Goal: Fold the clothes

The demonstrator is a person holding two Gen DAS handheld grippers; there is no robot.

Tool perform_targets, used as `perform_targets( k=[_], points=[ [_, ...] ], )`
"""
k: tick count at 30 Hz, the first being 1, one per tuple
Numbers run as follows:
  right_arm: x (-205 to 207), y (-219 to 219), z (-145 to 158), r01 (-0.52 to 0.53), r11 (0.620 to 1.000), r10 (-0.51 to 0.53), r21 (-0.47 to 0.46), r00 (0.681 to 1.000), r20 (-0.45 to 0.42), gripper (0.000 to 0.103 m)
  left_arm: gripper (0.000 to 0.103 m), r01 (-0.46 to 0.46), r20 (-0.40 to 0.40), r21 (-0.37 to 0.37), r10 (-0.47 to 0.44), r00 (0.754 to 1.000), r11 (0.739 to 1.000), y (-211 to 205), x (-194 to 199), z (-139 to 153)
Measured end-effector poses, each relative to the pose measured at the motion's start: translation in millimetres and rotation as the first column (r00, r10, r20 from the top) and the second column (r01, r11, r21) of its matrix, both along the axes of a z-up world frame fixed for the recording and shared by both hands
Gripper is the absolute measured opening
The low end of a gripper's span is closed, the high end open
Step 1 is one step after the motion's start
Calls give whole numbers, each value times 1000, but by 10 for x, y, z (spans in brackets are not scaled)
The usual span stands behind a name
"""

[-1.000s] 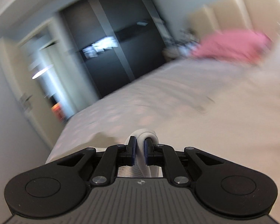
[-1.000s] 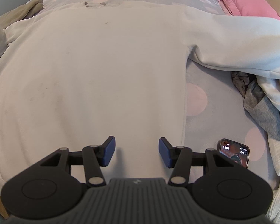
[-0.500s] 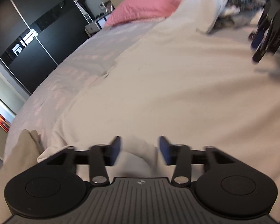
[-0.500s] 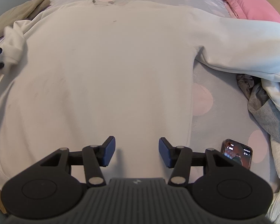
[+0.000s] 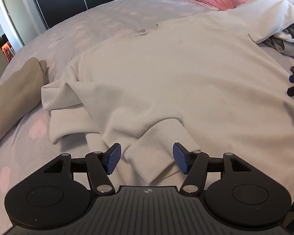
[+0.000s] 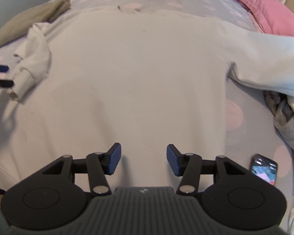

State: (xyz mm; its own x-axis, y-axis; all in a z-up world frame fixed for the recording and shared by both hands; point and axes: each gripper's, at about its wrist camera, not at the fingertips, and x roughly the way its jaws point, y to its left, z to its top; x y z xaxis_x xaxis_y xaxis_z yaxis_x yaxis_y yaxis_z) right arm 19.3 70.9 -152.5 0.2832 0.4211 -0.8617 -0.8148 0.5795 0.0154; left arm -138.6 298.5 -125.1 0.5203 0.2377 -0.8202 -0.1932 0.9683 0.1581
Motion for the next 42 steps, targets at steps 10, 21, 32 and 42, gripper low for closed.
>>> perform_targets(
  k=[10, 21, 32, 42],
  points=[
    [-575, 1028, 198, -248, 961, 249, 119, 968, 7, 45, 48, -46, -25, -36, 45, 999, 998, 273, -96, 166],
    [-1401, 2139, 66, -533, 839, 532, 110, 846, 41, 47, 48, -222, -66, 33, 224, 972, 975, 731, -107, 186],
    [-1406, 2547, -317, -495, 869, 495, -27, 868, 20, 34, 48, -302, -51, 17, 303, 952, 953, 897, -182, 296],
    [-911, 2273, 645, -433, 897, 421, 95, 899, 124, 9, 48, -357, -59, 16, 357, 932, 934, 1024, -237, 297]
  ],
)
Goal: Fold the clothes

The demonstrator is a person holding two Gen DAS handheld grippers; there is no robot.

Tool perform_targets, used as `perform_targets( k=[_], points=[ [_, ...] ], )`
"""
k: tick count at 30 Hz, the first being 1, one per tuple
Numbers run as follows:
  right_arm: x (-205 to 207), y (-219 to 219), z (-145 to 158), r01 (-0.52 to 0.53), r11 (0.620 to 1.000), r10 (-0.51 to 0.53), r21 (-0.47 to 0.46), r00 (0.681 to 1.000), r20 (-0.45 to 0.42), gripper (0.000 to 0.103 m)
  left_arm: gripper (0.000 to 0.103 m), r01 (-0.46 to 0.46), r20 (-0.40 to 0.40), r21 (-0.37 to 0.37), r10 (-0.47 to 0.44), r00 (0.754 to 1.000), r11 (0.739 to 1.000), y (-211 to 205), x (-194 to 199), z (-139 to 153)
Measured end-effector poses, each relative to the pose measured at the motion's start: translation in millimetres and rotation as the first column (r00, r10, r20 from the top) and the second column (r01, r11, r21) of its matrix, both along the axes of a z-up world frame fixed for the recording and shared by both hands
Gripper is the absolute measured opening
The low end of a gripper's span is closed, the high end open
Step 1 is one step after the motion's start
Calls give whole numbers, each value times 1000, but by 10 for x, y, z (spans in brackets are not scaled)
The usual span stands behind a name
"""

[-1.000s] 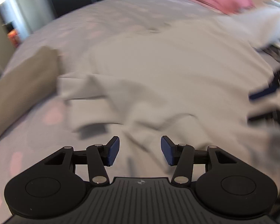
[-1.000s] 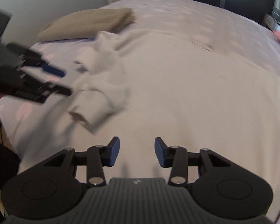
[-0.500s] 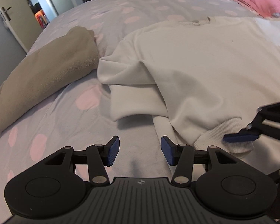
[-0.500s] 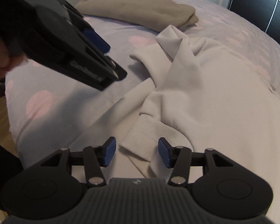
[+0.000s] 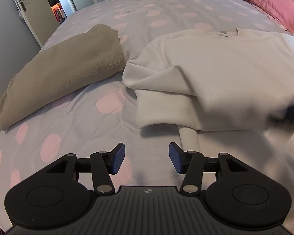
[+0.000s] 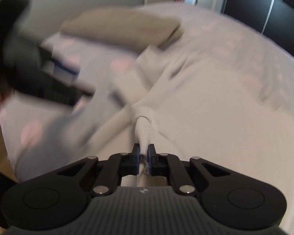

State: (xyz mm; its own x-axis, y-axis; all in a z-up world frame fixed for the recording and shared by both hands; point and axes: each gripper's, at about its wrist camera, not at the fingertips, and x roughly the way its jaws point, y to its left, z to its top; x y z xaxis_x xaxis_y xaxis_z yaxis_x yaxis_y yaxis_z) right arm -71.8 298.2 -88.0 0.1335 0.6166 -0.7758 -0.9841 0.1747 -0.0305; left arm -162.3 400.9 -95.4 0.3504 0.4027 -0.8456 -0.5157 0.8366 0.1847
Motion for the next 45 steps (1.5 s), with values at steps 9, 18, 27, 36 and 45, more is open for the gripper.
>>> perform_targets(
  k=[9, 18, 27, 36, 45],
  points=[
    [1177, -1, 1220, 217, 960, -219, 174, 976, -8, 9, 48, 10, 1, -27, -10, 1000, 1000, -11, 32, -81],
    [1950, -363, 1359, 443, 872, -442, 209, 895, -54, 8, 48, 15, 102, -54, -9, 995, 998, 62, 51, -123],
    [2722, -782, 587, 660, 750, -652, 52, 750, -109, 5, 48, 214, 111, 16, -215, 970, 977, 125, 512, -259],
    [2863, -950, 116, 643, 766, -634, -11, 752, -180, 5, 43, 374, 70, 106, -383, 921, 921, 118, 911, -488],
    [2995, -1070, -218, 628, 778, -614, -23, 753, -236, 13, 25, 380, -3, 90, -381, 924, 921, 207, 976, -575]
  ],
)
